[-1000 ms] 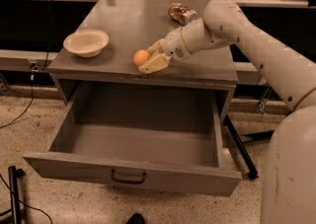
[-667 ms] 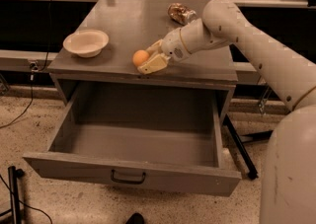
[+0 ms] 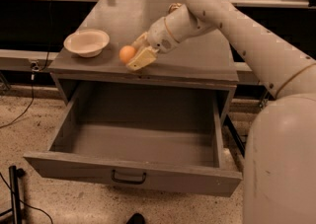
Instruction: Place orange into top drawer
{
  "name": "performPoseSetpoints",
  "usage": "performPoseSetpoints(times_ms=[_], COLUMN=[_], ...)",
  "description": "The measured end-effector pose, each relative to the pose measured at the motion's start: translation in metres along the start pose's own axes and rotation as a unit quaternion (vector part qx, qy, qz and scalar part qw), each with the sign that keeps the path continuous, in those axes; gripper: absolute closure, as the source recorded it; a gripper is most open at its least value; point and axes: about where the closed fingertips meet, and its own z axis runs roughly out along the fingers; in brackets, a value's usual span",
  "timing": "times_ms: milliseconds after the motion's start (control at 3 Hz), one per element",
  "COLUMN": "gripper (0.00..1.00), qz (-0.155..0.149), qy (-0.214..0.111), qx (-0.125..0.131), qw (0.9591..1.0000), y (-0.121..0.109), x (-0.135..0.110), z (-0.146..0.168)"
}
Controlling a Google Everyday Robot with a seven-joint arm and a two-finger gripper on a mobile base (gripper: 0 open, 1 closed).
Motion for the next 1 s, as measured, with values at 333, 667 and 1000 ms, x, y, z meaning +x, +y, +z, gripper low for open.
performPoseSetpoints(times_ms=[333,667,1000], gripper=[1.0,1.0,1.0], qz=[-0.044,-0.064,-0.055], qy=[0.004,0.0,0.028], qx=[-0.035,-0.027,0.043], qw=[0.9984,0.9976,0.9972], y=[0.023,0.055,0.092], x=[-0.034,-0.053,-0.045], z=[-0.002,-0.033,-0.091])
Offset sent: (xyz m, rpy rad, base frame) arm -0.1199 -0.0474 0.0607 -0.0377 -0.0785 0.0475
